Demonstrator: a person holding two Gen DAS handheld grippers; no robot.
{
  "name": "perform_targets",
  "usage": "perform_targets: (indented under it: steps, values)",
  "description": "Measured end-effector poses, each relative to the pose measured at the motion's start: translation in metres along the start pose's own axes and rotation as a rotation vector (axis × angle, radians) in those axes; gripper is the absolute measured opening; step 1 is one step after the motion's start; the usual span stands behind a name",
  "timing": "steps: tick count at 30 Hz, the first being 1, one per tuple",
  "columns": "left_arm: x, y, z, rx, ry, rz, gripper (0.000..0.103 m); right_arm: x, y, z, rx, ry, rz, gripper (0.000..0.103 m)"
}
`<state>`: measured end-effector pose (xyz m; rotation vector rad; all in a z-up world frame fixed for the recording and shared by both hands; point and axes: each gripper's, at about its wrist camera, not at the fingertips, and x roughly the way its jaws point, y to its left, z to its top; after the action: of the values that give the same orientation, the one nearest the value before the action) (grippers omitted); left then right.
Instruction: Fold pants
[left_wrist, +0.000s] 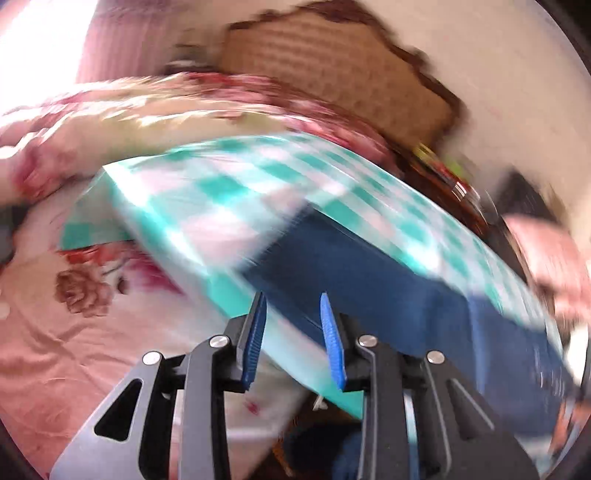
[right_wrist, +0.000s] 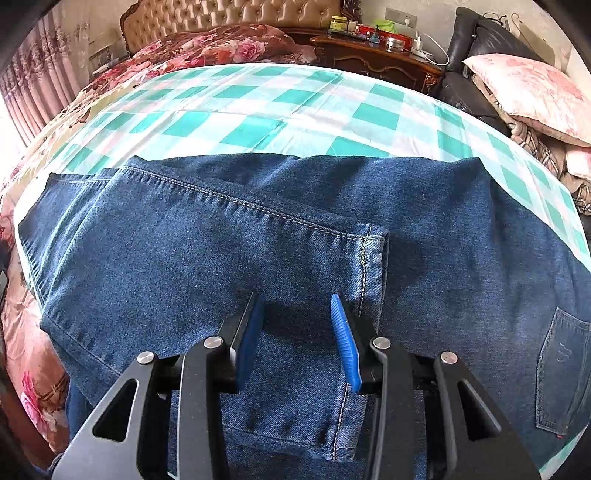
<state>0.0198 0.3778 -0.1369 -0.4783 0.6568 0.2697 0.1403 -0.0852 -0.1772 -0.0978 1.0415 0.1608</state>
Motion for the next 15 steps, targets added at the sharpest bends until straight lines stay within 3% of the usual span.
perform_targets:
  steps: [2,3,10,11,15]
  values:
    - [0.011,0.014,0.014,-0.042,0.003,0.01,0.031,0.0,0.0,0.0,0.003,-0.002,-0.002,0.039]
    - [0.018,0.015,0.018,-0.025,0.014,0.047,0.031,0.0,0.0,0.0,0.004,-0.003,-0.002,0.039]
    - [0.029,0.009,0.015,0.111,0.091,0.113,0.029,0.0,0.0,-0.001,0.002,-0.007,0.0,0.039]
    - [0.029,0.008,0.014,0.125,0.097,0.12,0.02,0.0,0.0,-0.001,0.003,-0.008,-0.002,0.039]
    - [0.022,0.006,0.019,0.104,0.101,0.092,0.016,0.0,-0.001,0.0,0.009,-0.006,-0.003,0.039]
